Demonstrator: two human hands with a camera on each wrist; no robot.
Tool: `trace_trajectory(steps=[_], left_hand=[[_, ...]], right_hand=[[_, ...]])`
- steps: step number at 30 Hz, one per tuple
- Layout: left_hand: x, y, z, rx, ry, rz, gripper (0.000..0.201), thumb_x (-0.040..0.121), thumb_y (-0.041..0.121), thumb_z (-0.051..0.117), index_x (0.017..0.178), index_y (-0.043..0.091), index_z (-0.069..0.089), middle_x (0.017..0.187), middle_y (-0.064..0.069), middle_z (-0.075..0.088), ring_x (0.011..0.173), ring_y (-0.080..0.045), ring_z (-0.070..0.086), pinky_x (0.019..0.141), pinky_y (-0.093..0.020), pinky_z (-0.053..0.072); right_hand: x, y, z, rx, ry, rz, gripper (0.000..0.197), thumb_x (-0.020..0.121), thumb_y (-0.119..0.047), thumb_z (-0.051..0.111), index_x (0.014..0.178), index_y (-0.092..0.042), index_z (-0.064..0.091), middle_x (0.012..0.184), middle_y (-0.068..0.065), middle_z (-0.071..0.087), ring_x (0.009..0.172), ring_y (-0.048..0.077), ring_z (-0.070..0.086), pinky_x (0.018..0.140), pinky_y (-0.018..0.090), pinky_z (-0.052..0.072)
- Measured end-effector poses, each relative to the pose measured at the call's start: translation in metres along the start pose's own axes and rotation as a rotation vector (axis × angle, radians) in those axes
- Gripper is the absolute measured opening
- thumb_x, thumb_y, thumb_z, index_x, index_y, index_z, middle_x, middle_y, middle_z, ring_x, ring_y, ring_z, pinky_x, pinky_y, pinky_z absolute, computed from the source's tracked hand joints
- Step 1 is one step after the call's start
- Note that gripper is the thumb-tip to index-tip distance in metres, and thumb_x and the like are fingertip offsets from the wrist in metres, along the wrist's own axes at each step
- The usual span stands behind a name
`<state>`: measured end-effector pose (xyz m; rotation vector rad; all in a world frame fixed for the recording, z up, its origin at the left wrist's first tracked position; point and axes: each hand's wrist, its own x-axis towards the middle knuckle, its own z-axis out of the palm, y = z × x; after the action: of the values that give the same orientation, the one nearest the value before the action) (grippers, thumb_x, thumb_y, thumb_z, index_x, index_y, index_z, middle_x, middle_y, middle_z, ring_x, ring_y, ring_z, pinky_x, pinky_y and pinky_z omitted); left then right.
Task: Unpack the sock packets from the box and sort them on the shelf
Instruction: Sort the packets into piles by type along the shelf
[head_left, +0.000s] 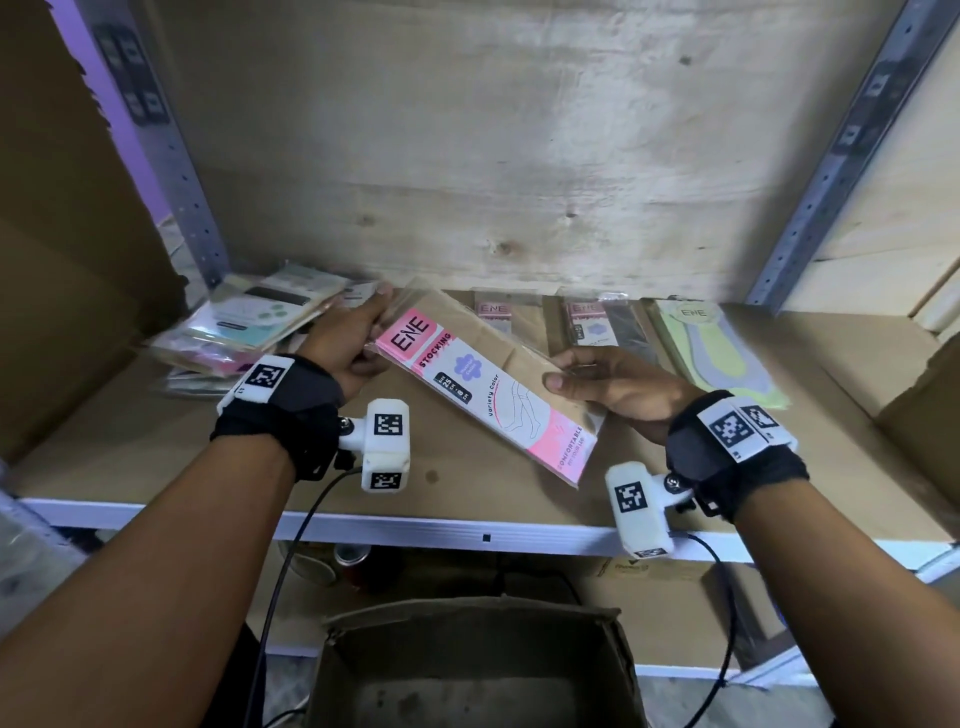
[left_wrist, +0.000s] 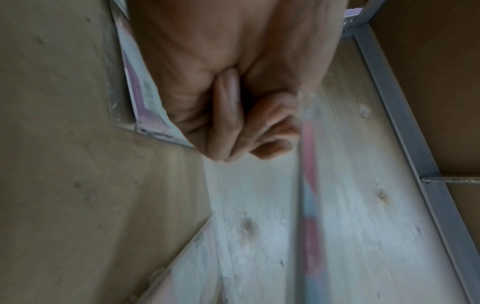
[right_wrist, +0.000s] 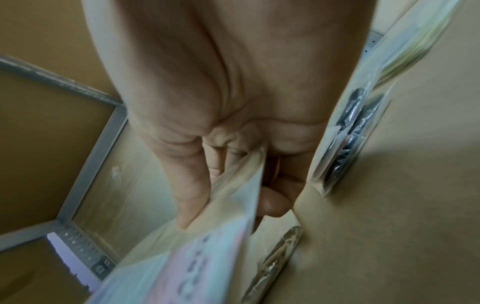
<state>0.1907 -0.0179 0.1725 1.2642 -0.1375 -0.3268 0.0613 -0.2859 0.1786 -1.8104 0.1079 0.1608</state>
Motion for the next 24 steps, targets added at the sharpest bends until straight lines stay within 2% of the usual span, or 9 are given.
trace_trajectory(steps=[2, 5, 8, 10, 12, 15, 19, 21, 24], left_hand=[[0.005, -0.001, 0.004, -0.025, 0.108, -0.008, 0.041, 0.106, 0.037, 0.039, 0.073, 0.018, 0.053, 0.044, 0.005, 0.042, 0.029, -0.005, 0.028, 0.029, -0.010, 0.016], [0.008, -0.001, 0.011, -0.139, 0.255, -0.081, 0.055, 0.102, 0.056, 0.030, 0.081, 0.013, 0.056, 0.046, -0.001, 0.053, 0.035, -0.010, 0.042, 0.034, -0.012, 0.027], [0.005, -0.001, 0.024, -0.138, 0.205, -0.159, 0.075, 0.098, 0.066, 0.026, 0.090, 0.003, 0.065, 0.069, -0.012, 0.068, 0.053, -0.017, 0.058, 0.044, -0.017, 0.047], [-0.001, -0.005, 0.040, -0.052, 0.130, -0.174, 0.073, 0.097, 0.067, 0.031, 0.097, 0.002, 0.065, 0.080, -0.014, 0.071, 0.066, -0.022, 0.065, 0.052, -0.022, 0.055], [-0.007, -0.008, 0.059, 0.109, 0.040, -0.155, 0.055, 0.098, 0.057, 0.041, 0.097, 0.007, 0.064, 0.081, -0.010, 0.074, 0.074, -0.022, 0.068, 0.063, -0.028, 0.058], [-0.010, -0.014, 0.078, 0.322, -0.078, -0.096, 0.031, 0.098, 0.032, 0.058, 0.111, 0.005, 0.067, 0.102, -0.012, 0.074, 0.084, -0.024, 0.069, 0.075, -0.032, 0.058], [-0.007, -0.021, 0.080, 0.443, -0.068, -0.057, 0.024, 0.094, 0.012, 0.064, 0.117, 0.003, 0.066, 0.105, -0.013, 0.072, 0.075, -0.016, 0.068, 0.060, -0.022, 0.059], [-0.004, -0.022, 0.078, 0.466, -0.055, -0.078, 0.023, 0.092, 0.008, 0.066, 0.115, 0.003, 0.067, 0.110, -0.016, 0.072, 0.082, -0.022, 0.068, 0.073, -0.028, 0.058], [0.003, -0.026, 0.076, 0.547, -0.054, -0.098, 0.024, 0.092, 0.002, 0.062, 0.115, -0.002, 0.066, 0.115, -0.021, 0.071, 0.102, -0.033, 0.070, 0.096, -0.045, 0.054]], right_hand=[[0.003, -0.001, -0.003, 0.002, -0.023, -0.019, 0.013, 0.090, -0.010, 0.064, 0.103, -0.007, 0.065, 0.112, 0.026, 0.068, 0.094, 0.028, 0.063, 0.086, 0.035, 0.049], [0.008, 0.000, -0.004, 0.119, 0.010, -0.040, 0.005, 0.094, -0.011, 0.061, 0.095, -0.009, 0.065, 0.092, 0.013, 0.072, 0.078, 0.022, 0.068, 0.077, 0.031, 0.053], [0.014, -0.002, 0.001, 0.273, 0.086, -0.047, 0.009, 0.096, -0.010, 0.059, 0.091, -0.009, 0.066, 0.085, 0.009, 0.074, 0.072, 0.018, 0.070, 0.064, 0.026, 0.058], [0.017, -0.003, 0.005, 0.386, 0.128, -0.040, 0.018, 0.096, -0.007, 0.057, 0.081, -0.013, 0.066, 0.077, 0.005, 0.074, 0.066, 0.016, 0.071, 0.061, 0.027, 0.058], [0.021, -0.005, 0.010, 0.439, 0.177, -0.049, 0.021, 0.095, -0.004, 0.057, 0.077, -0.013, 0.063, 0.073, 0.006, 0.072, 0.065, 0.019, 0.068, 0.058, 0.030, 0.054], [0.029, -0.005, 0.017, 0.425, 0.260, -0.068, 0.017, 0.093, -0.003, 0.059, 0.079, -0.011, 0.056, 0.073, 0.007, 0.068, 0.065, 0.020, 0.063, 0.052, 0.028, 0.047], [0.042, -0.001, 0.020, 0.393, 0.359, -0.040, 0.015, 0.090, -0.004, 0.065, 0.082, -0.012, 0.055, 0.068, 0.001, 0.069, 0.055, 0.012, 0.067, 0.046, 0.024, 0.052], [0.047, 0.000, 0.019, 0.341, 0.390, -0.009, 0.016, 0.088, -0.003, 0.068, 0.084, -0.011, 0.055, 0.072, 0.004, 0.068, 0.053, 0.011, 0.067, 0.043, 0.022, 0.050], [0.053, -0.001, 0.015, 0.150, 0.414, 0.052, 0.013, 0.081, -0.001, 0.068, 0.084, -0.009, 0.059, 0.077, 0.010, 0.065, 0.057, 0.021, 0.062, 0.038, 0.019, 0.045]])
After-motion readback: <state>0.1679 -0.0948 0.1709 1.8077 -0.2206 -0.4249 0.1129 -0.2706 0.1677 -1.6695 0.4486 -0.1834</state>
